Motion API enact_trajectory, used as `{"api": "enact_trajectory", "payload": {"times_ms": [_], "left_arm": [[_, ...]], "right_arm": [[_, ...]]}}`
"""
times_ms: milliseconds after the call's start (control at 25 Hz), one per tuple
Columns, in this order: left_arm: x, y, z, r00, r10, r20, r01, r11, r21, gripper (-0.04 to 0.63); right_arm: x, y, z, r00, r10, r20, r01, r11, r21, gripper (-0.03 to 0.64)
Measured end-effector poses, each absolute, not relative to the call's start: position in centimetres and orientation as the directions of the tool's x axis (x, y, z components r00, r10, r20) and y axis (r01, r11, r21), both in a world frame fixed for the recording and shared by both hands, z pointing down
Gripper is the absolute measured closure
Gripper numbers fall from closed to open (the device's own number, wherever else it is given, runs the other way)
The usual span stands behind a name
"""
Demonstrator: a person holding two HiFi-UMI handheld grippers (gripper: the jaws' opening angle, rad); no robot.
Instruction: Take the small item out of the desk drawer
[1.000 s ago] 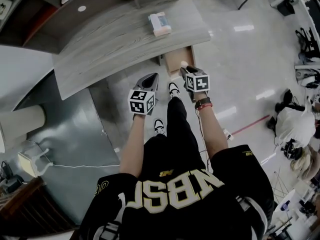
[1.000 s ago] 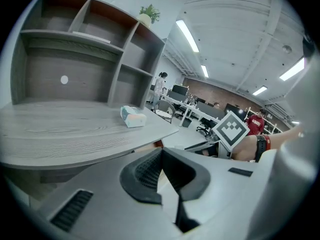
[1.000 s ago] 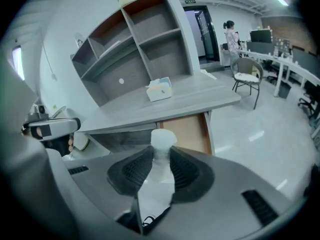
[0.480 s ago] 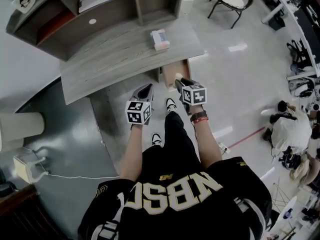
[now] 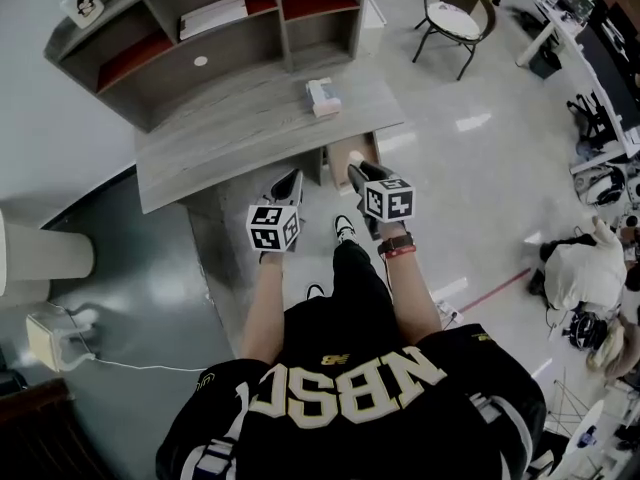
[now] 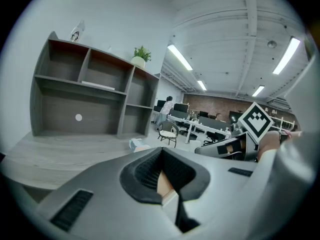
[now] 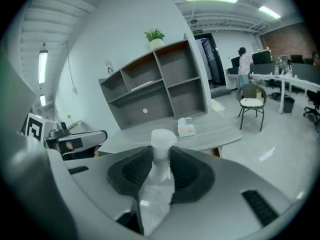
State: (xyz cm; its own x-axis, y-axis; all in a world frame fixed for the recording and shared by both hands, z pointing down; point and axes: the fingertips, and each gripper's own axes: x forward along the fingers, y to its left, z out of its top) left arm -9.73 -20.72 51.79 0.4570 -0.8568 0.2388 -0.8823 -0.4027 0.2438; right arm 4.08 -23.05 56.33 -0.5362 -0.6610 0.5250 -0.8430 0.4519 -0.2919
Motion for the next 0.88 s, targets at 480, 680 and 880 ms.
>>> {"api": "enact_trajectory", "payload": {"times_ms": [480, 680, 880], "left_arm": [[-12.5, -18.7, 45.9, 0.389, -0.909, 0.149, -0.919, -0.371, 0.135, 0.581], [-14.0, -18.2, 43.3, 0.358, -0.928, 0.103, -0.930, -0.345, 0.125, 0.581], [-15.5, -18.0, 40.3, 0.321, -0.945, 0.055, -0.944, -0.315, 0.094, 0.581]], "right_arm": [[1.8, -21.4, 50.1, -0.567, -0.720, 0.401, -0.822, 0.522, -0.227, 0.500], [0.1, -21.0, 47.1, -0.591, -0.732, 0.339, -0.806, 0.548, -0.222, 0.501], [-1.9, -20.6, 43.8, -0.620, -0.732, 0.283, -0.783, 0.600, -0.163, 0.502]]}}
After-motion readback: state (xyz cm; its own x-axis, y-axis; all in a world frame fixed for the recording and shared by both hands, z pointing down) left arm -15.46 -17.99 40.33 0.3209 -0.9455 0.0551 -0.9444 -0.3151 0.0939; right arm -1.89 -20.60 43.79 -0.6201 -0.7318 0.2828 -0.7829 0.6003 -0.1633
